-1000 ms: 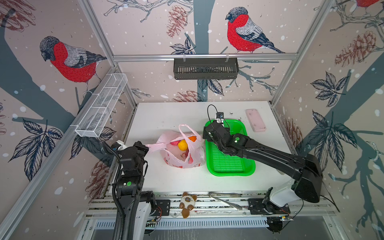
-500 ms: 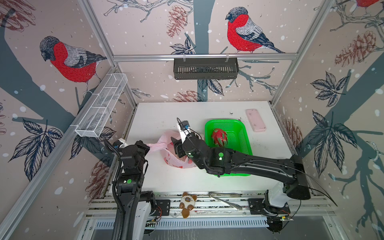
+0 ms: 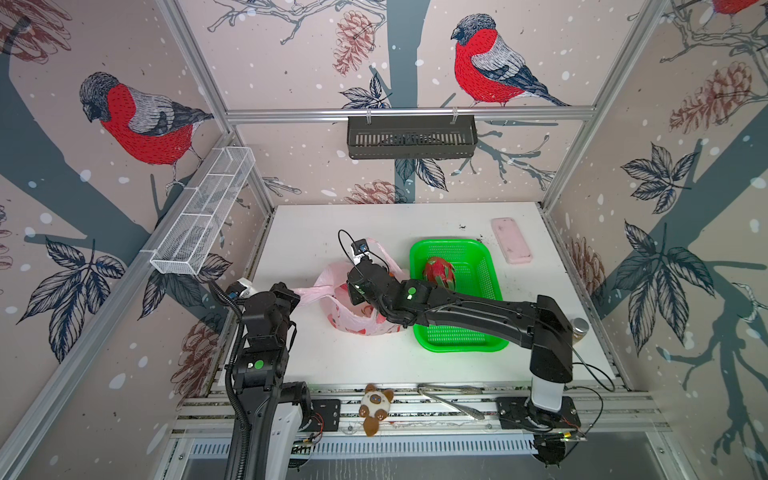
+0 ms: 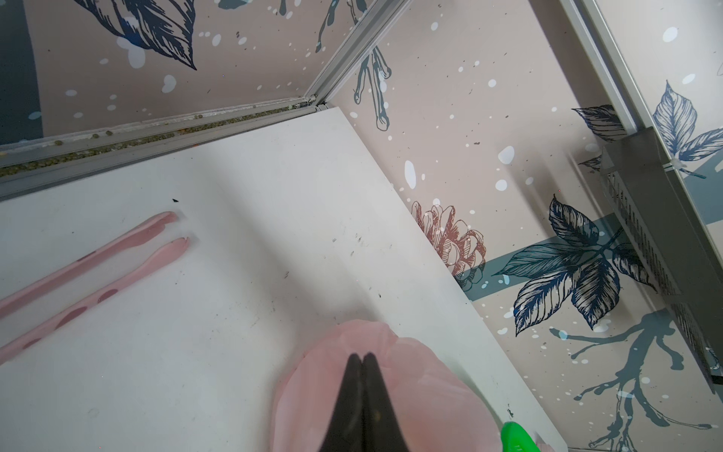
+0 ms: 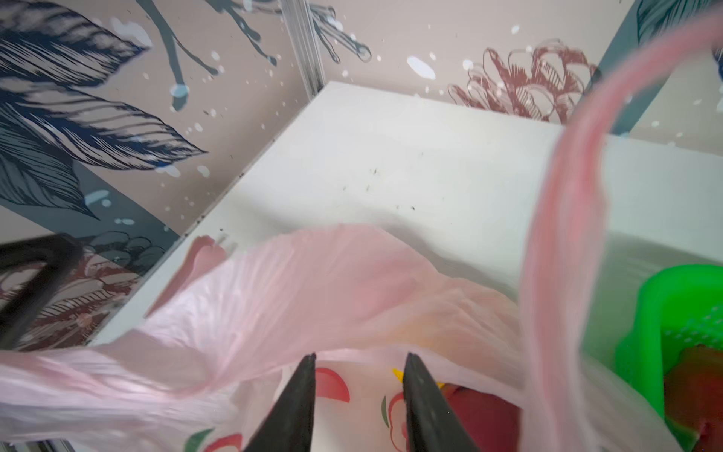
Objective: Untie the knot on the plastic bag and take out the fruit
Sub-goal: 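Move the right gripper back over the pink bag opening, then lower the right gripper into the bag toward the yellow lemon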
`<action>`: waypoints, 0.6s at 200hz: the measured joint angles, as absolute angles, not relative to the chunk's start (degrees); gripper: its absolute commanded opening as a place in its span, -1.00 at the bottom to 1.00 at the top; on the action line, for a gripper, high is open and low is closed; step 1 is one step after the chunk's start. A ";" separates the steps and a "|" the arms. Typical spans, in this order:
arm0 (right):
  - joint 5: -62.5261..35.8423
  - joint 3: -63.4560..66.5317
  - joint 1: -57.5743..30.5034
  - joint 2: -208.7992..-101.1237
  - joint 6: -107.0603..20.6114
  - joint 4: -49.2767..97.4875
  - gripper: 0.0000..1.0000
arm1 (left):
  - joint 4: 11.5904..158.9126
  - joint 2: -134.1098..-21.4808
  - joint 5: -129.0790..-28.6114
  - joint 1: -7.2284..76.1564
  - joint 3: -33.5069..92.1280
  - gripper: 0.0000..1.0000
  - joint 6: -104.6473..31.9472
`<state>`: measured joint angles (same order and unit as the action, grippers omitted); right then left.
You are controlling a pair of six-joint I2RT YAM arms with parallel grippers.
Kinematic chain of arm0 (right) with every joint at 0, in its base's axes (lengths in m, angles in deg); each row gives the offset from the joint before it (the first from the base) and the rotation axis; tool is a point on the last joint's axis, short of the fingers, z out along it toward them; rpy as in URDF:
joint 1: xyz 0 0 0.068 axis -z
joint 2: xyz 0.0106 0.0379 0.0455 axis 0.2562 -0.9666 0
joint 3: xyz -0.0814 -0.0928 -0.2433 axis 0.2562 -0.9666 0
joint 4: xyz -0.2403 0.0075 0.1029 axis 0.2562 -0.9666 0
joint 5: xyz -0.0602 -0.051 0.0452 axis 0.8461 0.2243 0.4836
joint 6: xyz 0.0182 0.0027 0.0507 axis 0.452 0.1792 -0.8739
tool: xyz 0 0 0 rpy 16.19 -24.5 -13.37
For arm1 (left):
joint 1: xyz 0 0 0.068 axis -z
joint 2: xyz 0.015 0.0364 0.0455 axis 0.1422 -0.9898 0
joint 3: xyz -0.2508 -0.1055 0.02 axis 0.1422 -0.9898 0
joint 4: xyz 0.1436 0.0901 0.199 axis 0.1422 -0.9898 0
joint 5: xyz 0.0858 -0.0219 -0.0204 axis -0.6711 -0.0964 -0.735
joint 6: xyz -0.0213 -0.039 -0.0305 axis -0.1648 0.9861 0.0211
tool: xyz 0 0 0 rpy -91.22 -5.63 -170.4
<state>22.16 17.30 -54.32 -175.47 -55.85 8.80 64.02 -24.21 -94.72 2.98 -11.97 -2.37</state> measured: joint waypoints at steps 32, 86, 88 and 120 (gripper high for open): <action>20.09 14.46 -54.12 -175.87 -58.54 5.67 -0.23 | 63.93 -23.97 -94.70 2.98 -12.91 -1.00 -2.37; 16.35 7.11 -56.55 -175.47 -63.11 3.84 -0.16 | 62.73 -21.08 -95.20 2.98 -15.75 -1.00 -2.32; 16.31 6.96 -56.66 -175.47 -63.28 3.79 -0.15 | 62.55 -20.95 -95.29 2.98 -15.86 -1.00 -2.32; 16.31 6.04 -57.23 -176.54 -66.19 3.84 0.08 | 61.07 -19.12 -95.90 2.98 -17.28 -1.00 -2.32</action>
